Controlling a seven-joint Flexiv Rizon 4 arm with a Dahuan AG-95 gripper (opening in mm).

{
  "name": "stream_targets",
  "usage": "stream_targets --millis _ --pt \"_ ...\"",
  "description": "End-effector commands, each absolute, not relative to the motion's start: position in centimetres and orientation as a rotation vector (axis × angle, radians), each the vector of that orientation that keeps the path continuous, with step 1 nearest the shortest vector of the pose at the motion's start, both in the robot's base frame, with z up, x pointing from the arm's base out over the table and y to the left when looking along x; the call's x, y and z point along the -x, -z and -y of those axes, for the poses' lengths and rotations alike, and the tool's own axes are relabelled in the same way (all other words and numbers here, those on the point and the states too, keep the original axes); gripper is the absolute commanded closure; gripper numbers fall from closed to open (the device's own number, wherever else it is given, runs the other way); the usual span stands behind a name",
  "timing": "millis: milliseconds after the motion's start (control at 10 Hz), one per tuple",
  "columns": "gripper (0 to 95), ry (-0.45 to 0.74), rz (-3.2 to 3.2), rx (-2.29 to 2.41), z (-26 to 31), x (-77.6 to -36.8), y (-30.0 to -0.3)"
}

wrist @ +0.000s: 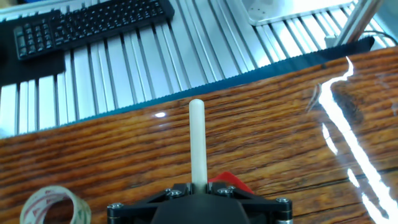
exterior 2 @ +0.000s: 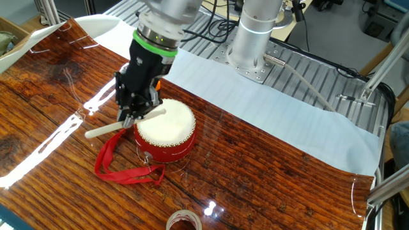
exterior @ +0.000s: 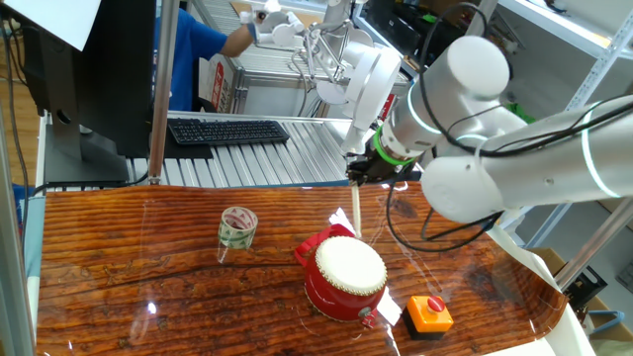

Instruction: Play the drum

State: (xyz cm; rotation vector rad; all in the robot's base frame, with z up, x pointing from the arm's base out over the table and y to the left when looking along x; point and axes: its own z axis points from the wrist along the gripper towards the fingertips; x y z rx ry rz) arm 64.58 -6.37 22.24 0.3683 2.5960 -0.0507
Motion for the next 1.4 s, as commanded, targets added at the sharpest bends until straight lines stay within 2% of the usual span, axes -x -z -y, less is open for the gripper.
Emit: stream_targets --millis 100,200,500,600,900,1400 --pt "95.0 0.058 -2.558 -0.366 5.7 -65.2 -21.0" --pt "95.0 0.072 -2.535 -0.35 5.5 -65.6 -19.7" --pt "95.0 0.1 -2.459 -0.315 6.1 -66.7 -13.6" --pt "95.0 0.08 -2.568 -0.355 6.7 -66.6 -14.5" --pt "95.0 0.05 -2.782 -0.433 5.2 -64.7 -21.5" --pt "95.0 0.04 -2.877 -0.433 4.8 -65.0 -21.0"
